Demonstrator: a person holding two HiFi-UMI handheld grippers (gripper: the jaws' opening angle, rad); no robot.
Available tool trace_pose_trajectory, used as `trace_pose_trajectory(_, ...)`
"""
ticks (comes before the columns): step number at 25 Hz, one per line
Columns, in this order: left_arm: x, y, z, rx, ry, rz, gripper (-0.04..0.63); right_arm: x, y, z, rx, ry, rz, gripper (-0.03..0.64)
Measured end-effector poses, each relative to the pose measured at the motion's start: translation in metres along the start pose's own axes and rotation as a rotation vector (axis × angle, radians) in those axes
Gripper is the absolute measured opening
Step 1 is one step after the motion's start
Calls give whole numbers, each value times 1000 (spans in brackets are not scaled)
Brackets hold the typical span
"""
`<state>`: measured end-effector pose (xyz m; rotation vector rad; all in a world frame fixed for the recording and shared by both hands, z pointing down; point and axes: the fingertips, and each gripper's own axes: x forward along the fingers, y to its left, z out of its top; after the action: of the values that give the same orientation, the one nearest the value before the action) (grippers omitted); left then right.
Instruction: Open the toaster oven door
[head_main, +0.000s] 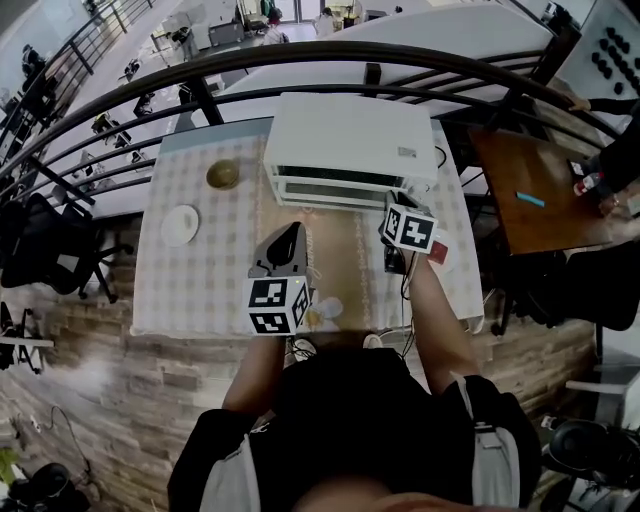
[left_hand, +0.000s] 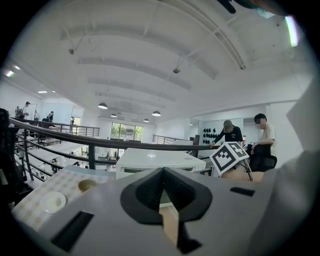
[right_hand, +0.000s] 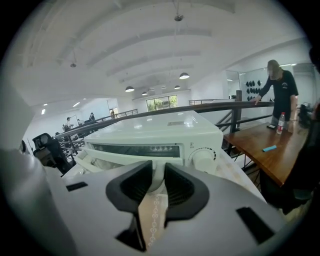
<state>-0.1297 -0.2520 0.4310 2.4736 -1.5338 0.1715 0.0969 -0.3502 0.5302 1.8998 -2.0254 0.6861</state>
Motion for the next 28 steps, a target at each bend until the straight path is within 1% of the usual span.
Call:
trace_pose_trajectory(6, 2, 6, -2, 18, 7, -45, 11, -16, 5, -26, -11, -24, -48, 80)
trace_pose_trajectory(9, 4, 6, -6, 26, 15, -67, 12, -23, 6, -39, -26, -7, -59, 80)
trace_pose_trajectory(13, 6, 4, -10, 42, 36, -108, 12, -35, 9, -59, -17, 10, -82, 75)
trace_pose_trajectory(17, 6, 1, -9, 56, 46, -145, 12, -47, 12, -86, -7, 37, -109, 71)
trace_pose_trajectory(20, 5, 0, -11, 62, 52, -162, 12, -53, 14, -104, -21, 47, -129, 69)
trace_pose_trajectory(23, 5, -2, -15, 65, 62, -171, 11, -56, 14, -115, -35, 37, -145, 69)
trace_pose_trajectory(28, 5, -6, -26, 71, 86, -177, 11, -60, 13, -134, -39, -19, -162, 67)
